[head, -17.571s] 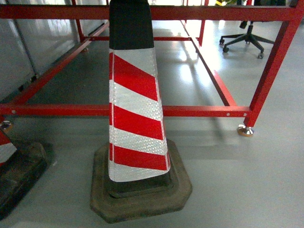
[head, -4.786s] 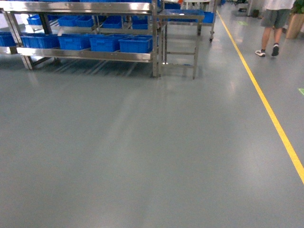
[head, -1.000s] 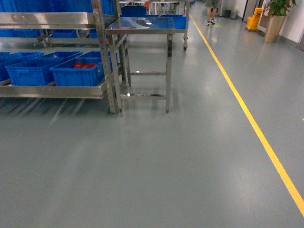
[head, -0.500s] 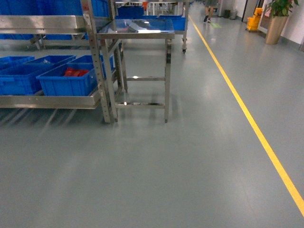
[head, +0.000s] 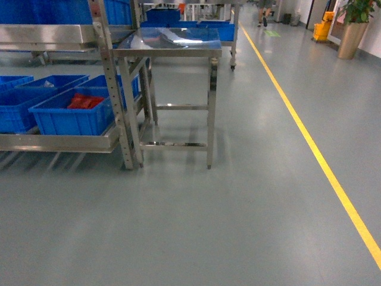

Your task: Pick blue part to blue bin on bottom shelf

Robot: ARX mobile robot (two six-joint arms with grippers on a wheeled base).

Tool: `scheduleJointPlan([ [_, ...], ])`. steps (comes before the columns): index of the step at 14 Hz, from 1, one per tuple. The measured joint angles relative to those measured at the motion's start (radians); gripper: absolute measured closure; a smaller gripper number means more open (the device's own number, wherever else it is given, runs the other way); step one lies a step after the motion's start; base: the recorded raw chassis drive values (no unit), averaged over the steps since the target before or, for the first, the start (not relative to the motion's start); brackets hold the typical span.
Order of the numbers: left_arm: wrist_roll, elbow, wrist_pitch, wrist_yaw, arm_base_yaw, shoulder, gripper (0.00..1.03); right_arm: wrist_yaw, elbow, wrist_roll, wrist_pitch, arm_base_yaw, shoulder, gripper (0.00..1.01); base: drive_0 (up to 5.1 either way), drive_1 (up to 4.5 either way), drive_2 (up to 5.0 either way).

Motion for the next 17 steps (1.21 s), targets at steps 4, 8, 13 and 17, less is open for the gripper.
scheduleJointPlan([
  [4,0.0,0.0,0.004,0.0,0.0,0.0,0.59,0.0,0.0,0.0,0.003,0.0,0.0,0.03,0.0,4.28,-4.4],
  [8,0.0,0.0,0.002,-0.001,0.0,-0.001,0.59,0.0,0.0,0.0,-0.003,0.0,0.0,0.03,0.0,4.3,-4.3],
  [13,0.0,0.0,0.002,0.0,0.0,-0.001,0.59,0.0,0.0,0.0,-0.002,0.0,0.0,0.03,-0.1,4.25,-4.4],
  [17,0.0,0.0,0.007,0.0,0.0,0.0,0.59,0.0,0.0,0.0,0.0,0.0,0.0,0.03,-0.1,4.2,-4.4],
])
